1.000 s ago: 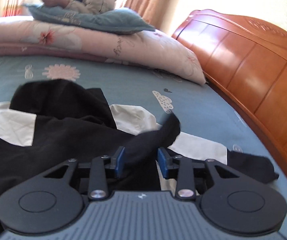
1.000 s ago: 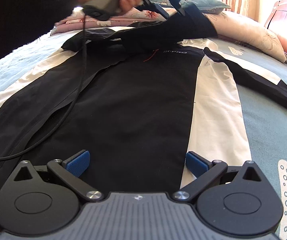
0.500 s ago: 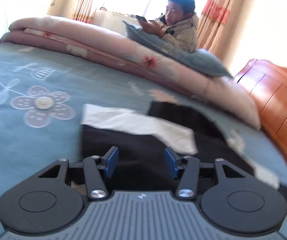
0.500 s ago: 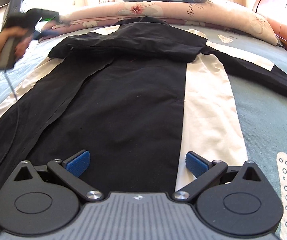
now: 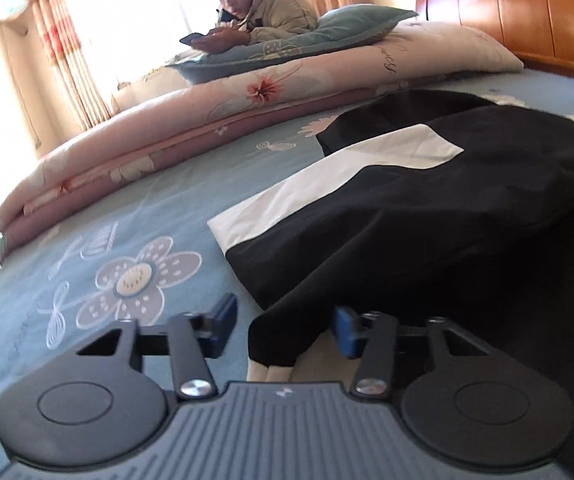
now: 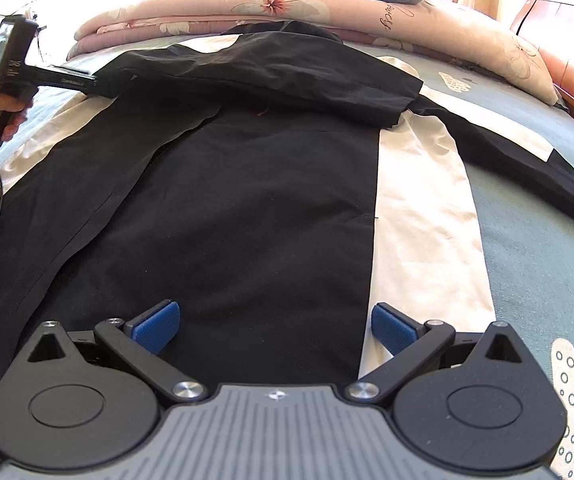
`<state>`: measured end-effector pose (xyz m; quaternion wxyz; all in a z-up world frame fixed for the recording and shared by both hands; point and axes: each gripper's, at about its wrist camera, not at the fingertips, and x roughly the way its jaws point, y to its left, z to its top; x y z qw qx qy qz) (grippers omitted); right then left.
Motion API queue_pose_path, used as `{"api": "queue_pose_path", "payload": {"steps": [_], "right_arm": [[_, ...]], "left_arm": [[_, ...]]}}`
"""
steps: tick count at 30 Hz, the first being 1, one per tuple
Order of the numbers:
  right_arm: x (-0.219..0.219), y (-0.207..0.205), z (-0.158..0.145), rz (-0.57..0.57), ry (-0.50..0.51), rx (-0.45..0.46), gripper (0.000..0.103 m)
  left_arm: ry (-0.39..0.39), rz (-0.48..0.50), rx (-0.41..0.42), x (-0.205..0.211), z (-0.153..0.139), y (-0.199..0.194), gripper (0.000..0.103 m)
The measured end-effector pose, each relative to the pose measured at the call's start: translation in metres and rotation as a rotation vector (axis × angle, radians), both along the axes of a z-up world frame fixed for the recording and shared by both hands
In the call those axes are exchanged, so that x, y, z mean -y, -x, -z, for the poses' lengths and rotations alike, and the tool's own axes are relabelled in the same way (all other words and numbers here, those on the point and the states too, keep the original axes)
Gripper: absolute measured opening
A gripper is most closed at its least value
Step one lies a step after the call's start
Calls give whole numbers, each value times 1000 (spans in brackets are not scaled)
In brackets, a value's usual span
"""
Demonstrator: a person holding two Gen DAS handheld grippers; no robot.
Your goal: Fold clothes
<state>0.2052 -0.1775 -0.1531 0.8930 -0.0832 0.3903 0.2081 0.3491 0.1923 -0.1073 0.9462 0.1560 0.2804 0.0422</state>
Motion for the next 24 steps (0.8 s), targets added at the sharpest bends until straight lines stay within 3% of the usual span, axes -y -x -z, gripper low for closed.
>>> {"api": "queue_pose_path", "payload": {"steps": [2, 5, 6, 8, 9, 11, 13, 16, 18, 21, 24], "right_arm": [[-2, -1, 0, 1, 4, -1, 103], [-3, -2, 0, 0, 4, -2, 103], [-3, -3, 0, 1, 3, -3, 103], [-3, -4, 1, -1, 3, -4, 103], [-3, -4, 1, -2, 4, -3, 103], [-3, -5, 2, -4, 1, -3, 103], [-3, -6, 2, -4, -1, -1, 103], [-4, -5, 3, -5, -1, 1, 103], [-4, -5, 3, -5, 0, -1, 103], [2, -10, -5, 5, -47, -31, 103], [22, -24, -21, 53, -212, -67, 103]], "left_arm": [[-32, 9, 22, 4, -1, 3, 7], [-47, -32, 11, 0, 7, 12, 6], [-16, -65, -12, -8, 10, 14, 6], [82, -128, -51, -27, 17, 20, 6], [130, -150, -52, -35, 16, 25, 12], [226, -161, -44, -47, 5, 35, 13], [306, -168, -37, -57, -10, 44, 23], [441, -169, 22, -70, -36, 53, 29], [602, -160, 69, -81, -51, 47, 33], [731, -192, 63, -81, -32, 26, 34], [840, -232, 46, -79, -7, 3, 34]]}}
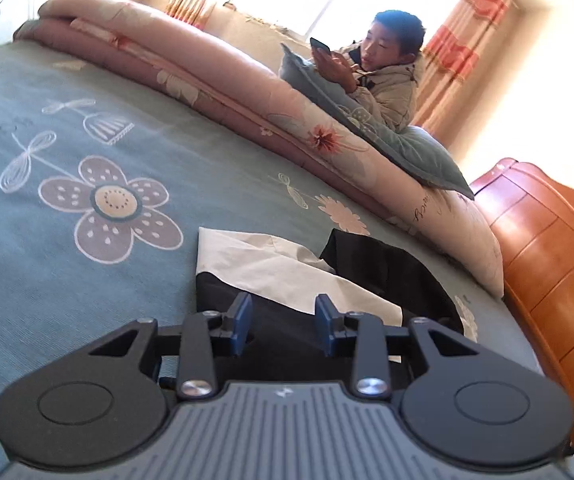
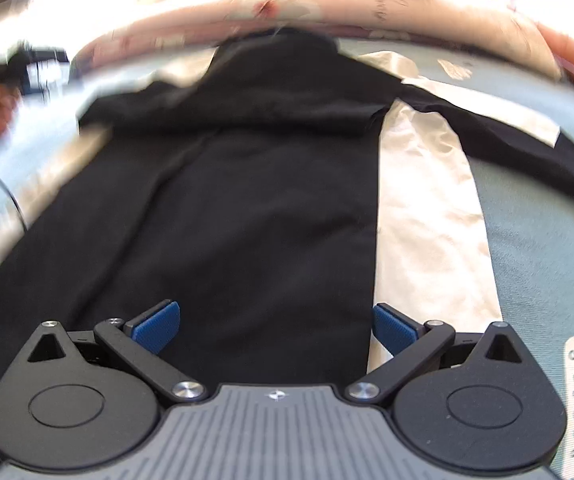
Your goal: Fold clothes
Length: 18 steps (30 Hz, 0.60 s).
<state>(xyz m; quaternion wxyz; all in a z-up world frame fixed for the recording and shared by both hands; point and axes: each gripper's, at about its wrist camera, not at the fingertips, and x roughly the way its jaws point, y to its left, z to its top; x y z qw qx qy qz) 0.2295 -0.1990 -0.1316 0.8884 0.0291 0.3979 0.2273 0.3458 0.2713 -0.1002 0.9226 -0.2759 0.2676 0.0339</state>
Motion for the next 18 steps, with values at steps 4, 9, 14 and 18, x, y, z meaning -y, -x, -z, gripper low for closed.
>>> {"api": "queue_pose_path", "payload": {"steps": [4, 9, 14, 18], "right_arm": [[25, -30, -16, 91, -193, -47, 103], [23, -52, -21, 93, -200, -59, 103], [-8, -83, -56, -42, -178, -1, 97], [-70, -113, -100, -194, -134, 86, 82]], "left_arm": [[119, -42, -55, 3, 38, -30, 34], [74, -52, -88, 10, 48, -30, 34], [27, -48, -109, 18, 41, -24, 66], [-11, -44, -126, 25, 35, -18, 80]]}}
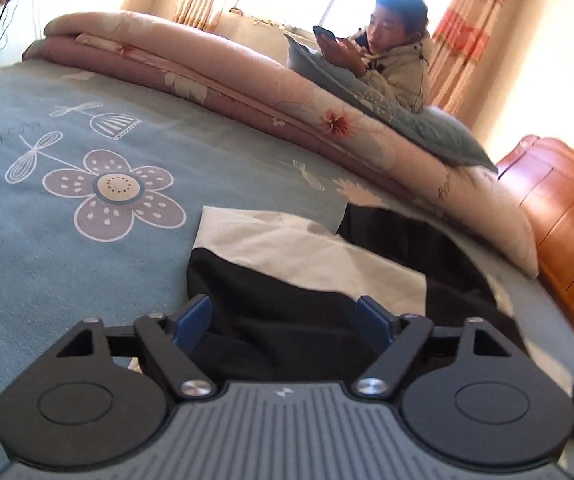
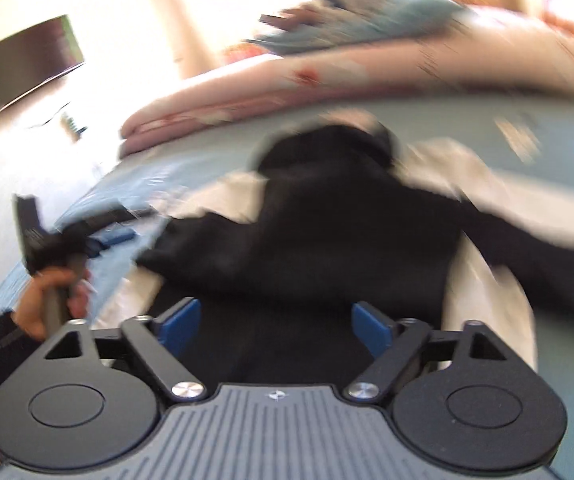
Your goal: Fold clothes
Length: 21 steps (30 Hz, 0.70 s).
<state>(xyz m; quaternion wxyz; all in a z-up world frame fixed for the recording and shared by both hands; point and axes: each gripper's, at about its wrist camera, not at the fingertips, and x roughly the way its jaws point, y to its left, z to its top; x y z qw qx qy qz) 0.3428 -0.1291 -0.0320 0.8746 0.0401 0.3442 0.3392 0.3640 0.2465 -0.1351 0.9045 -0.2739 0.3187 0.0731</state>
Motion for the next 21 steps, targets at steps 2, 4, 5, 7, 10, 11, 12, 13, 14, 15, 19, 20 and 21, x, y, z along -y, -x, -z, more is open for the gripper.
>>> {"api": "queue_pose_path", "payload": {"steps": [2, 4, 5, 7, 10, 11, 12, 13, 14, 15, 19, 20, 21], "right_arm": [[-35, -14, -17, -71, 27, 45, 76], [-72, -27, -26, -127, 74, 79, 74], [-91, -33, -30, -154, 97, 96, 72], [-128, -46, -32, -200, 131, 105, 65], [-179, -65, -29, -252, 152, 89, 56], [-197, -70, -27, -265, 157, 80, 50], [-214, -76, -22, -278, 166, 75, 45], [-231, -81, -16, -292, 178, 74, 31], [-248, -86, -8, -307, 194, 74, 16], [-263, -89, 2, -324, 212, 69, 14], [-313, -98, 50, -350, 316, 50, 13], [-323, -100, 63, -347, 345, 51, 13], [-332, -103, 76, -344, 374, 53, 13]], "left_arm": [[-19, 3, -9, 3, -3, 3, 76], [50, -23, 67, -7, -9, 17, 76], [77, -36, 115, -15, -13, 25, 78], [106, -56, 213, -31, -24, 43, 81], [105, -127, 211, -56, -28, 54, 81], [109, -159, 208, -64, -28, 57, 81], [116, -196, 210, -71, -28, 60, 81], [124, -216, 206, -76, -27, 62, 81], [131, -227, 200, -80, -25, 62, 81], [138, -237, 193, -84, -23, 63, 82], [166, -277, 166, -100, -16, 65, 82], [173, -287, 159, -104, -14, 65, 82], [180, -297, 153, -108, -12, 66, 82]]}}
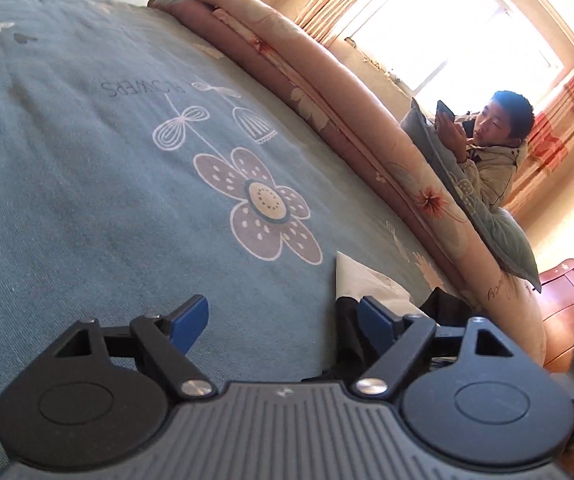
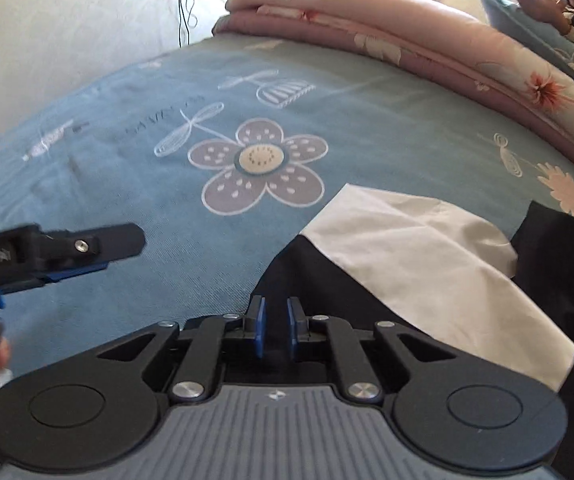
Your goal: Fold clothes
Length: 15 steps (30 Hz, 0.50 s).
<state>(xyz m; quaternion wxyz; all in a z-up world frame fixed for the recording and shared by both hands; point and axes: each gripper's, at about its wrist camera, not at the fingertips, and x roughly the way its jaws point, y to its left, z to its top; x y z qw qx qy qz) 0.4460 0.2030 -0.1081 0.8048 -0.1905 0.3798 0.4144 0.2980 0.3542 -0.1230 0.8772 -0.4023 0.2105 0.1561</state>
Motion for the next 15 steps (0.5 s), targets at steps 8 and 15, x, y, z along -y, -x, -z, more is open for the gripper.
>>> {"api": "queue_pose_path", "payload": {"steps": [8, 15], "right_arm": [[-9, -59, 27, 174, -125, -54, 5], [24, -5, -1, 83, -159, -98, 21]], "left_arm": [[-25, 3, -21, 2, 3, -2, 82], [-50, 11, -26, 5, 2, -3, 83]]}}
